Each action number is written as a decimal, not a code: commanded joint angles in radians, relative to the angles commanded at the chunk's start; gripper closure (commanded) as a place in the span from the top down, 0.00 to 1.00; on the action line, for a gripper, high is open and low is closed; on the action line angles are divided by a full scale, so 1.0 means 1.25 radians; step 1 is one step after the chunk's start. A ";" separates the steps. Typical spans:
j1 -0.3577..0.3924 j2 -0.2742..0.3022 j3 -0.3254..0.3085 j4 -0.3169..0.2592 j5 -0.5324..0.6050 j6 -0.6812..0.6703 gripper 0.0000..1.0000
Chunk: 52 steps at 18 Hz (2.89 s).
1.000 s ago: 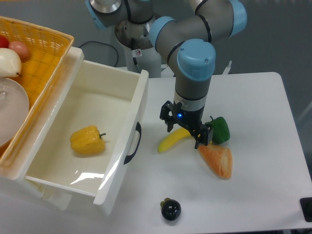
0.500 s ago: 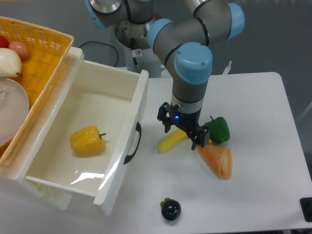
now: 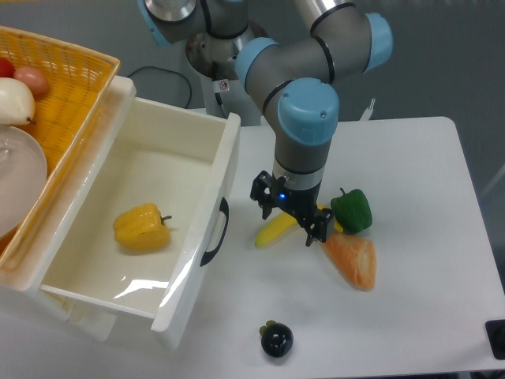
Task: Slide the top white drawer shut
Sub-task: 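Lift the gripper up from beside the banana and green pepper, then move the gripper toward the front face of the open white drawer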
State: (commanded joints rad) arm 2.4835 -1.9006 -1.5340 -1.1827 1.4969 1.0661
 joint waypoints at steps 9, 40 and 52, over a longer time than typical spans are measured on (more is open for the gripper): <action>-0.012 -0.032 0.021 -0.001 0.073 -0.145 1.00; -0.025 -0.130 0.034 0.017 -0.097 -0.297 1.00; -0.037 -0.128 0.032 0.016 -0.100 -0.296 1.00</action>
State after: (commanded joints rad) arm 2.4375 -2.0602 -1.4941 -1.1627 1.3714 0.6964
